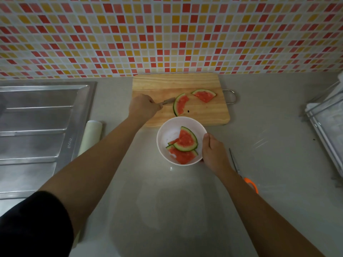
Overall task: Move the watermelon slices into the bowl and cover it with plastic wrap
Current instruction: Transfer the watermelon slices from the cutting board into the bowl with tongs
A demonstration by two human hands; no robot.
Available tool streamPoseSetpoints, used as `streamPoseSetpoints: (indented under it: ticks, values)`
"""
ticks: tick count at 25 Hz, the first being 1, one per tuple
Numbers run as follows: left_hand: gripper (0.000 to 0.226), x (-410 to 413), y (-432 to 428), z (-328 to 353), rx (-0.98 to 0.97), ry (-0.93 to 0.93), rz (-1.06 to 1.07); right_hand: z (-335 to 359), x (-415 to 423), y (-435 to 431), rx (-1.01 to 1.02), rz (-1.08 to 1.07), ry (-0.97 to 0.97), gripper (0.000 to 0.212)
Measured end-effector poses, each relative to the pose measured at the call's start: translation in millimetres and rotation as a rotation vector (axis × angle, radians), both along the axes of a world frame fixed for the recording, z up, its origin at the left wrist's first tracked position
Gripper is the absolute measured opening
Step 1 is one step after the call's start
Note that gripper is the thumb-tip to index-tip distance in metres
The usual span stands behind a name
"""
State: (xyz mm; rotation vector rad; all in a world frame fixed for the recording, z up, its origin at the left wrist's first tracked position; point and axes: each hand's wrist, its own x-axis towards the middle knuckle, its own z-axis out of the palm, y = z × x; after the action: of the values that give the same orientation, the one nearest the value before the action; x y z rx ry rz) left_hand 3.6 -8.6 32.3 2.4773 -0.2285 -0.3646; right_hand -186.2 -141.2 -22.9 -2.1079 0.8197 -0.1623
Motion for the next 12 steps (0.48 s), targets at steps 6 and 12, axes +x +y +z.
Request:
streamPoseSetpoints:
  ticks: [6, 12]
  values:
    - [0.027, -7.8, -10.2, 3.6, 0.203, -0.171, -0.171, 2.8, 0.2, 0.7, 0.007, 0.015, 0.003, 0.031]
    - [0.047, 4.4, -6.3, 9.7, 0.041, 0.036, -0.035, 3.1, 0.2, -0.2, 0.009, 0.026, 0.008, 0.033]
